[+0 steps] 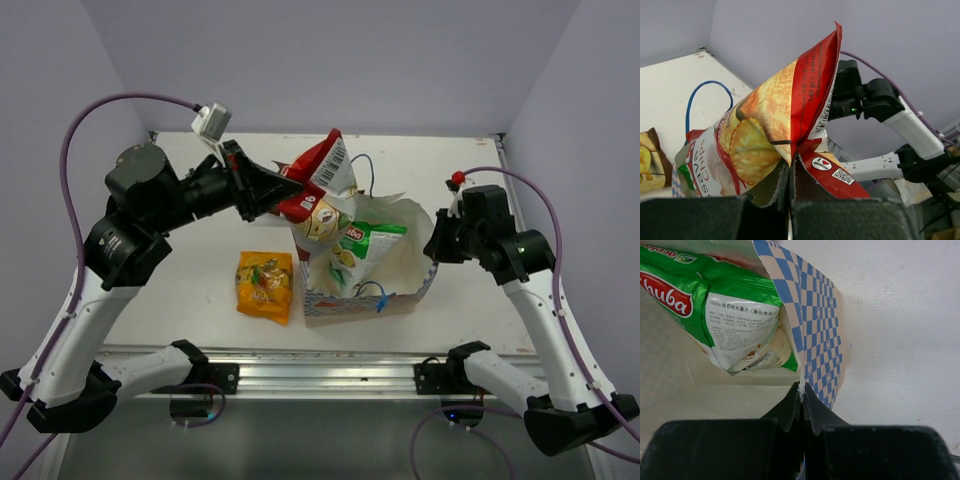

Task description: Place the snacks into the paper bag

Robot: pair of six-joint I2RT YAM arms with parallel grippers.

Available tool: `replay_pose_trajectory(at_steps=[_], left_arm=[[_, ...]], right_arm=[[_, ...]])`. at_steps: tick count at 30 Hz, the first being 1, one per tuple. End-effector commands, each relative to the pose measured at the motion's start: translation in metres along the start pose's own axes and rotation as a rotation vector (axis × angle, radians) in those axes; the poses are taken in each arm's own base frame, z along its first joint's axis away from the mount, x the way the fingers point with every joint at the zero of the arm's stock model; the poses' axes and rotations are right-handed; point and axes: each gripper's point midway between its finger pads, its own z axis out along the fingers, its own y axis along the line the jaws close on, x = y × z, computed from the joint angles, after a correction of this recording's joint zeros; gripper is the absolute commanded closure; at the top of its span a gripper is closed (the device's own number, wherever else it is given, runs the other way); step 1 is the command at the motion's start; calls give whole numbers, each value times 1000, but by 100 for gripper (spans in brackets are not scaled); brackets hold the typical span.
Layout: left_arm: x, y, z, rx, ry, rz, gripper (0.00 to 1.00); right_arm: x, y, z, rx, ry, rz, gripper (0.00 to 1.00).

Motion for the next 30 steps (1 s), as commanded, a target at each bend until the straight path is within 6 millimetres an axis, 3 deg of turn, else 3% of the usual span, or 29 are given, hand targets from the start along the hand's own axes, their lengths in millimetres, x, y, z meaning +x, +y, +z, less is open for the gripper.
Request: replay_pose_trajectory(at_steps=[1,4,8,14,22,26,30], left_arm=[[-48,-59,-22,193,-153,22,100],[-55,-69,-23,231,-172,13,100],[-35,-58,-15,237,-133,-17,100],[-3,-28,-5,153,-87,-52,100],[21,8,-22,-63,-78,-138,100],[55,35,-27,-176,-29,-253,100],[77,56,-27,-239,-17,-290,100]], right_arm=[[2,4,-3,-26,-5,-13,100],[3,3,-3,-25,-1,-11,100],[4,4,-3,-27,2,-11,100],[5,2,-3,-21,1,-11,100],[7,1,1,-19,10,-12,100],[7,3,3,-30,16,-10,100],[8,4,2,-35,13,-9,100]])
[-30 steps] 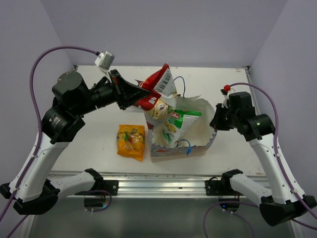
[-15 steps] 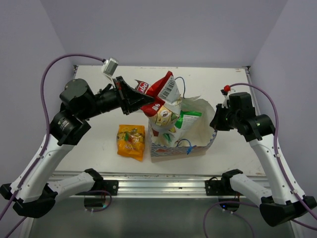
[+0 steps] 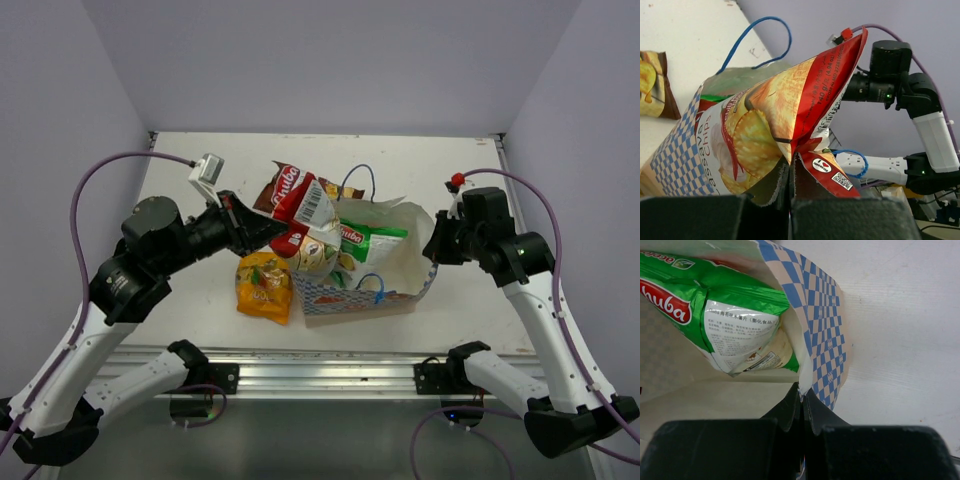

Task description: Place the snacks into the paper bag

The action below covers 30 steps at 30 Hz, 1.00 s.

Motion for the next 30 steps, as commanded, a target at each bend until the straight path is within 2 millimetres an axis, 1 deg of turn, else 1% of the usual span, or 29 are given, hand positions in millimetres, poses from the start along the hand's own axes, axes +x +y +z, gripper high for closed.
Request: replay_pose_trajectory(at_steps=[1,4,5,8,9,11,16,17,19,20,21,22,23,24,25,26,27,28,29,30], left_arm=[[11,26,8,-87,-9,-65,100],[21,34,16,-93,23,-81,100],[26,37,23,-87,35,-84,100],[37,45,33,-106,72,-86,100],[37,52,35,-138,63,-81,100],[45,64,39,-202,80,-78,100],[57,78,43,-293,121,-89,100],[66,81,46,-325,159,-90,100],[70,92,47,-399,156,-80,100],[81,94,49,-418,190,-73,100],[83,99,49,-446,189,-68,100],[87,99,52,-451,204,-62,100],[87,93,55,-436,204,-44,88],[81,91,56,-445,178,-23,79],[64,77,60,-418,132,-3,67],[58,63,61,-393,118,41,40],[42,60,61,-414,61,73,35],[17,38,61,-381,-2,90,29],[5,29,60,-370,-30,130,27],[-14,27,56,-394,-91,147,25]], right_arm=[[4,4,1,-26,9,-9,100],[5,4,-1,-27,6,-11,100],[5,4,-1,-27,6,-9,100],[5,3,-2,-28,2,-8,100],[5,4,-3,-29,0,-9,100],[6,3,-3,-28,0,-11,100],[7,2,-4,-22,-1,-15,100],[7,2,-5,-23,-3,-15,100],[7,1,-5,-22,-4,-13,100],[8,2,-5,-24,-3,-16,100],[8,2,-5,-24,-3,-16,100],[7,2,-5,-23,-4,-15,100],[8,2,-5,-25,-3,-15,100],[7,2,-5,-25,-4,-16,100],[8,1,-5,-24,-2,-16,100],[9,2,-5,-25,-1,-19,100],[9,1,-4,-24,0,-18,100],[10,1,-4,-24,3,-17,100],[10,1,-4,-24,3,-19,100],[10,1,-4,-24,3,-19,100]])
